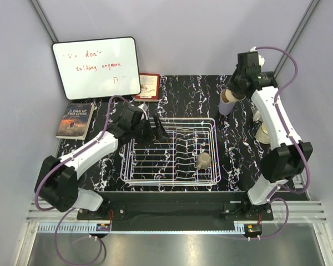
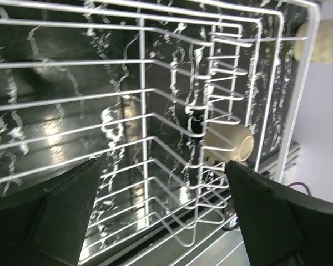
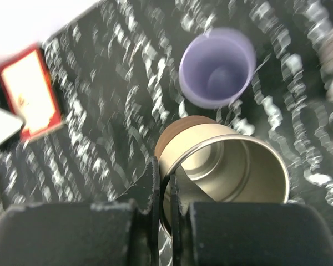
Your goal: Unload the cups from the dish rack
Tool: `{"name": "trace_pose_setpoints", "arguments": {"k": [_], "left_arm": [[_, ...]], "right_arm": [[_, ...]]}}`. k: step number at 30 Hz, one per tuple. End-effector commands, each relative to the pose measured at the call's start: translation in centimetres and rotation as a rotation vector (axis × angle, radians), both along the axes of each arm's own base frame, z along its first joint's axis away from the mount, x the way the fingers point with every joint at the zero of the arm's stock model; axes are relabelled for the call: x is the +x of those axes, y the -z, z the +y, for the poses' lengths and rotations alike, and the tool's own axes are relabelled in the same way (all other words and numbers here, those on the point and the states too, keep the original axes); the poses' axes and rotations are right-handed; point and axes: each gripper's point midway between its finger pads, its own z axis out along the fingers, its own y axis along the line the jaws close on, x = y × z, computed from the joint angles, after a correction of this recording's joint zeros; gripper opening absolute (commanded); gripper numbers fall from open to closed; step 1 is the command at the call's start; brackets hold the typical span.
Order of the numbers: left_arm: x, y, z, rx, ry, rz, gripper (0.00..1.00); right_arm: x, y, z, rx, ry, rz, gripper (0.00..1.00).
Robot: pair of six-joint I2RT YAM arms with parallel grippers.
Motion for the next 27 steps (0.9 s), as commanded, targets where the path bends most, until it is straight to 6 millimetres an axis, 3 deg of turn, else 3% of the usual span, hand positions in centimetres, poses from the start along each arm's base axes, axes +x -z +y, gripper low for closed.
{"name": "trace_pose_setpoints", "arguments": {"k": [1, 2, 4, 5, 7, 8, 16, 27], "left_arm": [[-0.2, -1.0, 1.6, 0.065, -0.007, -0.053, 0.99], [-0.4, -0.6, 1.8, 0.079, -0.006, -0.051, 0.99], [-0.6, -0.1, 2.0, 0.095, -0.004, -0.039, 0.99], [-0.6, 0.0, 2.1, 0.101, 0.0, -0.039, 0.99], [-0.6, 0.2, 2.1, 0.11, 0.004, -0.031, 0.99], [-0.7, 0.2, 2.1, 0.114, 0.011, -0.03, 0.99], [-0.8, 0.5, 2.3, 0.13, 0.013, -0.024, 0.99], [-0.4, 0.7, 2.5, 0.154, 0.007, -0.019, 0.99]], "right_arm": [[2.2, -2.9, -3.6, -0.189, 0.113, -0.042, 0.0], [2.8, -1.8, -3.7, -0.207, 0.117, -0.008, 0.0], [3.8, -2.1, -3.3, -0.207, 0.1, -0.019, 0.0], [4.4, -0.5, -3.2, -0.218, 0.095, 0.021, 0.0], [5.3, -0.8, -3.2, -0.228, 0.093, 0.021, 0.0], [5.6, 0.7, -3.3, -0.247, 0.094, 0.068, 0.0], [7.8, 1.8, -3.9, -0.294, 0.123, 0.069, 0.0], [10.3, 4.0, -2.9, -0.266, 0.11, 0.077, 0.0]]}}
